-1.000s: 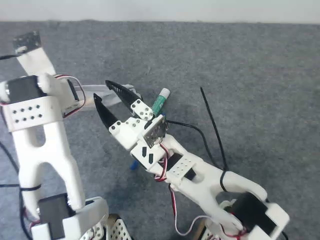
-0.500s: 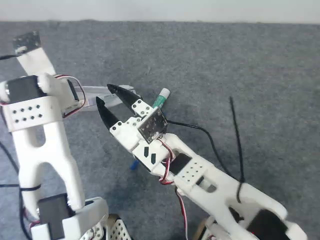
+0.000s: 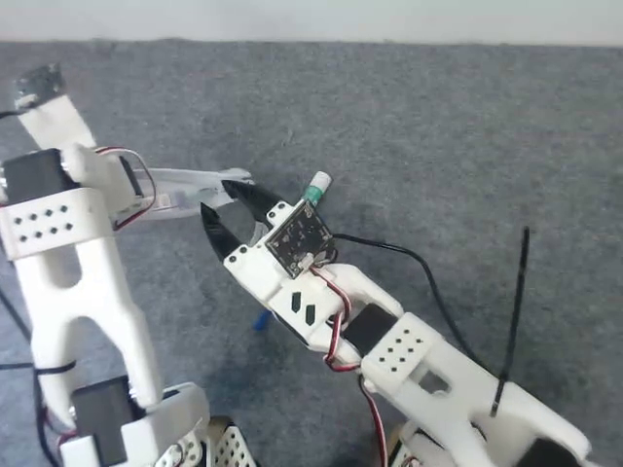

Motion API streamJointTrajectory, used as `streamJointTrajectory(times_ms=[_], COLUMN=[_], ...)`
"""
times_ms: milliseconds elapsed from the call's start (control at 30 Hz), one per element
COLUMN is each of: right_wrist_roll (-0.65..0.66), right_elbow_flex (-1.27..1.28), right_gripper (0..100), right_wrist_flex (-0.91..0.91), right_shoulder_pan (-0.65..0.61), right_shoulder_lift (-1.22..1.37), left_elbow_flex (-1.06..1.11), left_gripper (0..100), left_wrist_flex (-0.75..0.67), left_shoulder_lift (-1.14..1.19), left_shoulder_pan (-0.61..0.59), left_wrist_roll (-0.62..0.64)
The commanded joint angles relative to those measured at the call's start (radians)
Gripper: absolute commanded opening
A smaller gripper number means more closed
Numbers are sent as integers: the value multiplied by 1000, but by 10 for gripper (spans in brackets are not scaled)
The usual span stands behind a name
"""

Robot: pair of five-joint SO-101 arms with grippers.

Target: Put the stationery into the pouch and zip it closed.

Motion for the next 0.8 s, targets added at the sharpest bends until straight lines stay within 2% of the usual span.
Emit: streamJointTrajectory(times_ms=[0, 133, 333, 433, 600, 767], right_wrist_roll=[12, 12, 11, 8, -92, -95], right_elbow_flex=[-71, -166, -227, -226, -226, -219], right_gripper=[113, 113, 113, 113, 113, 113], right_wrist_flex=[154, 372, 604, 702, 854, 949], right_shoulder_pan=[25, 67, 76, 81, 148, 191], right_shoulder_lift=[-107, -171, -193, -193, -193, -182], left_elbow_flex=[-13, -13, -10, -10, -10, -10], left_gripper=[11, 11, 11, 11, 11, 11], left_wrist_flex=[-18, -18, -18, -18, -18, -18], left_shoulder_lift=[-8, -8, -8, -8, -8, -8], left_shoulder_pan=[-44, -48, -48, -48, -49, -51], left_wrist_roll=[21, 25, 26, 26, 26, 26])
